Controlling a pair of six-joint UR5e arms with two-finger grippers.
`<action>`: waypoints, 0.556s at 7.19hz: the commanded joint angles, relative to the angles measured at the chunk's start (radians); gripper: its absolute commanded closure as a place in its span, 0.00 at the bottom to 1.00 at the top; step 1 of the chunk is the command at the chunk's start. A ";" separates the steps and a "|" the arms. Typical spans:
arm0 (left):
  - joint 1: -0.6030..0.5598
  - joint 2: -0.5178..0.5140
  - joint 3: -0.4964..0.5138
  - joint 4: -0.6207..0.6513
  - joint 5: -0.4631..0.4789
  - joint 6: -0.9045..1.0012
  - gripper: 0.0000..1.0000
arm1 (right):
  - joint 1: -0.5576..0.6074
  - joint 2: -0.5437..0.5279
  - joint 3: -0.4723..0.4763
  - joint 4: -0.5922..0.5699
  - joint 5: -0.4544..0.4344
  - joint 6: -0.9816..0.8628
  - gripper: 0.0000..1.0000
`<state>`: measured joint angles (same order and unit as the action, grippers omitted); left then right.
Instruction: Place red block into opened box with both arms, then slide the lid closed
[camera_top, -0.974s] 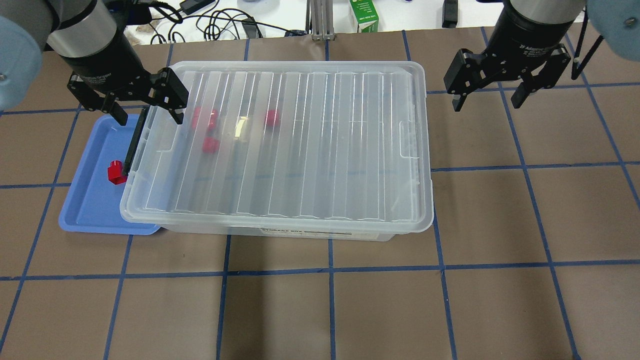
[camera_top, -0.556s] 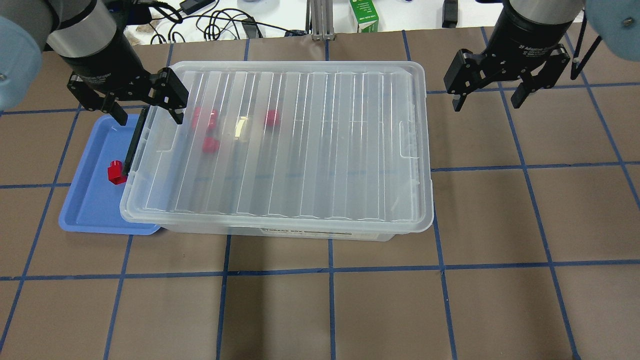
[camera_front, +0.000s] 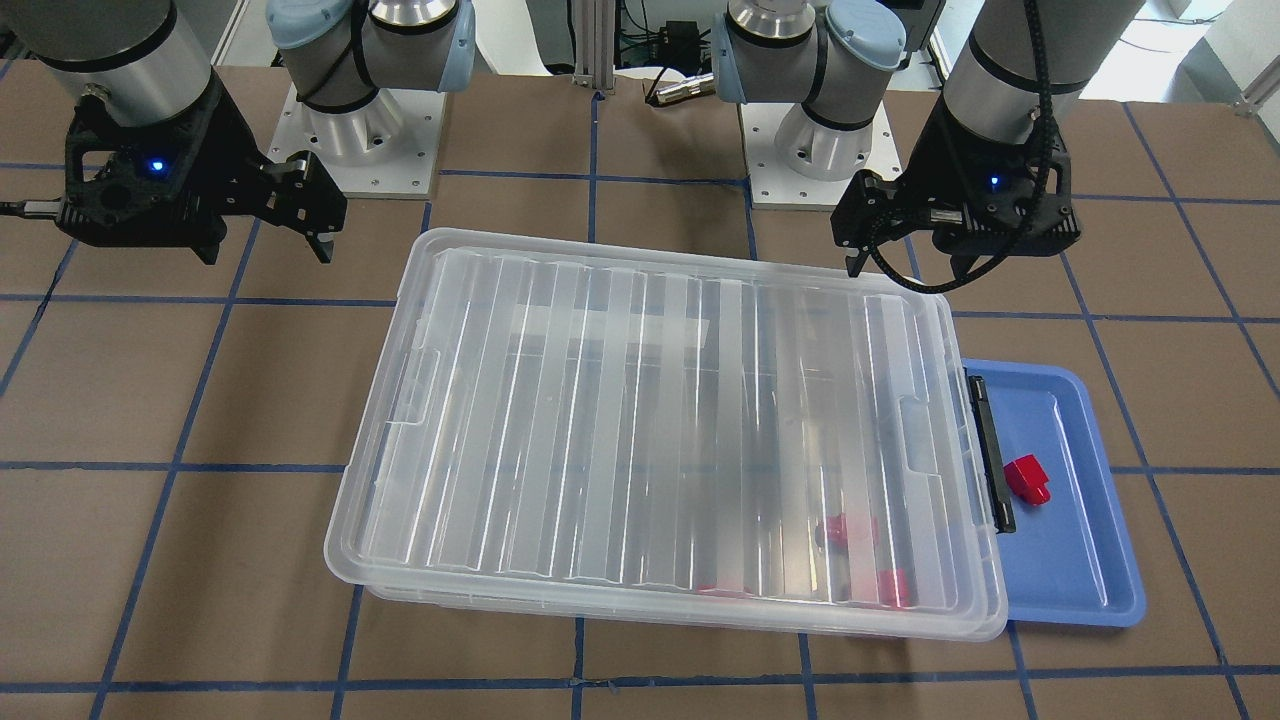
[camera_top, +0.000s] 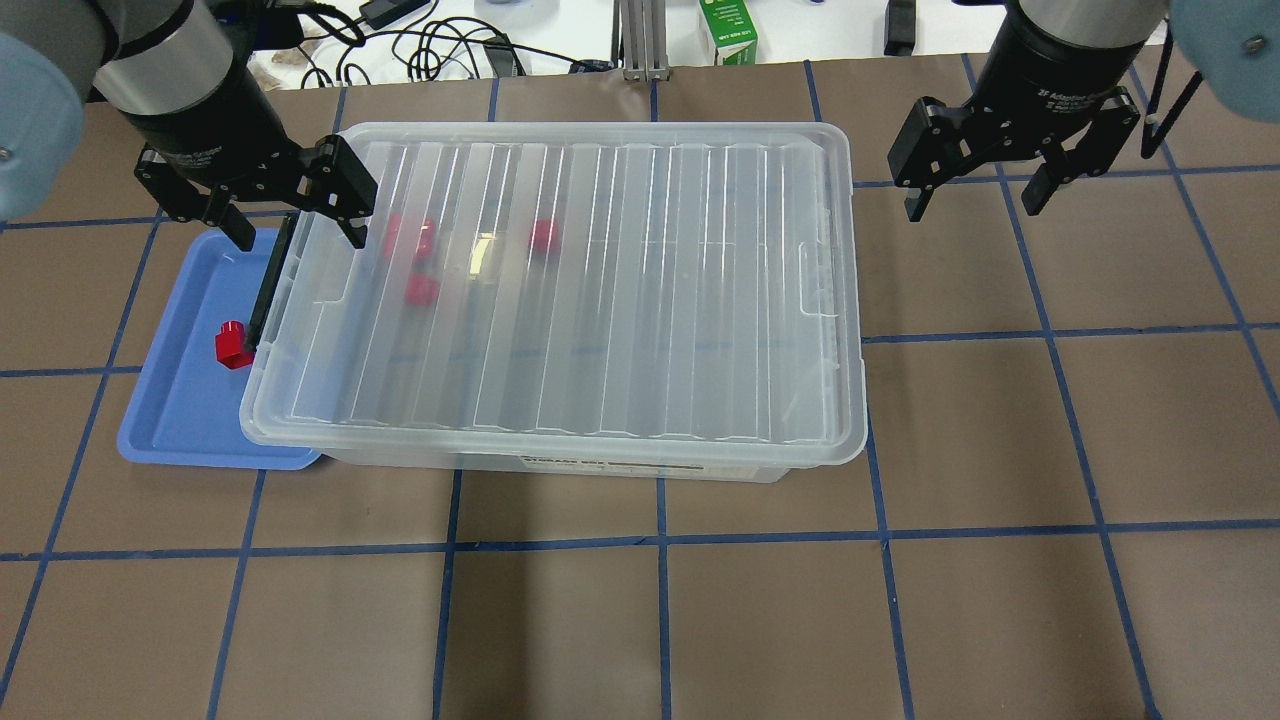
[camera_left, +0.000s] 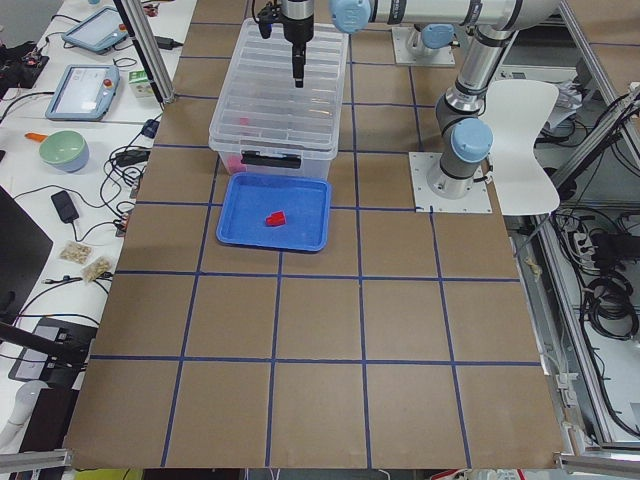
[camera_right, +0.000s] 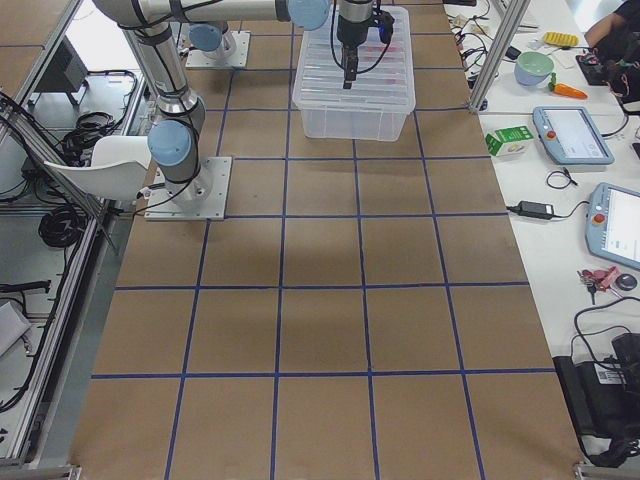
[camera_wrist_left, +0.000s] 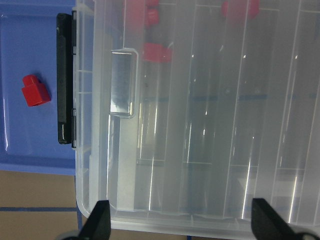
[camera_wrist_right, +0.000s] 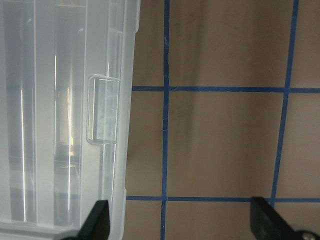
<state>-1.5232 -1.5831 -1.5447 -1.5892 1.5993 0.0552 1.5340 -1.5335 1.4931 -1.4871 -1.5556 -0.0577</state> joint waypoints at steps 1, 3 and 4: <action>0.000 0.000 0.000 0.000 0.001 0.000 0.00 | 0.000 0.009 0.010 -0.004 0.003 0.005 0.00; 0.000 -0.002 0.000 0.000 -0.001 0.000 0.00 | 0.002 0.033 0.056 -0.024 0.022 0.004 0.00; 0.000 -0.002 0.000 0.000 -0.001 0.000 0.00 | 0.003 0.042 0.068 -0.056 0.020 0.004 0.00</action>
<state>-1.5232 -1.5844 -1.5447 -1.5892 1.5986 0.0552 1.5358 -1.5024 1.5422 -1.5132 -1.5370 -0.0530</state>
